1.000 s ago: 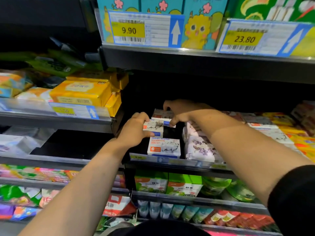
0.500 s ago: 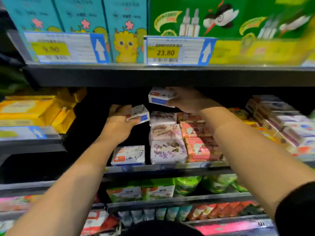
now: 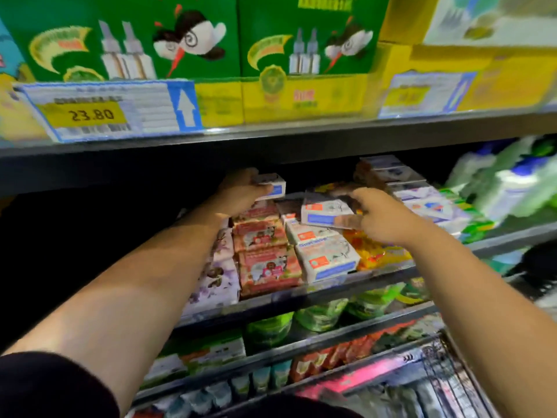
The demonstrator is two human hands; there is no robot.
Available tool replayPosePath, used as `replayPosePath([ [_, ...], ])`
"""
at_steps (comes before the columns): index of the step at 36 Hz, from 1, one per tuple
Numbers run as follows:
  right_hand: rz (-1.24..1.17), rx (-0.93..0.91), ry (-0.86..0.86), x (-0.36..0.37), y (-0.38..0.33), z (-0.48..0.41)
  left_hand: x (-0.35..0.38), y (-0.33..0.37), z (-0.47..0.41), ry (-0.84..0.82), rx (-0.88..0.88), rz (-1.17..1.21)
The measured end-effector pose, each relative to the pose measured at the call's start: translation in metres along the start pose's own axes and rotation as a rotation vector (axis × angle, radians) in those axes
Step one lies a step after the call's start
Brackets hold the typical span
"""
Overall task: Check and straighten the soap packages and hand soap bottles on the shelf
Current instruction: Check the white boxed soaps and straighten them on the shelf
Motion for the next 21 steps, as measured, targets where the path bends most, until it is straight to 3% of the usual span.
replayPosePath([
  [9,-0.270,-0.243,-0.033,0.018,0.013,0.032,0.049,0.014,-0.044,-0.068,0.012,-0.051],
  [21,-0.465,-0.245,-0.064,0.031,0.014,0.047,0.070,0.014,-0.053,-0.211,0.067,-0.195],
])
Point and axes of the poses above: each hand's wrist, its own z-axis away from the middle knuckle, its own x-axis out of the palm, y = z × x, the point moved 7 cm from there along -z, towards the middle knuckle, and after that the axes turned 8 degrees about x, right-handed, at the moved point
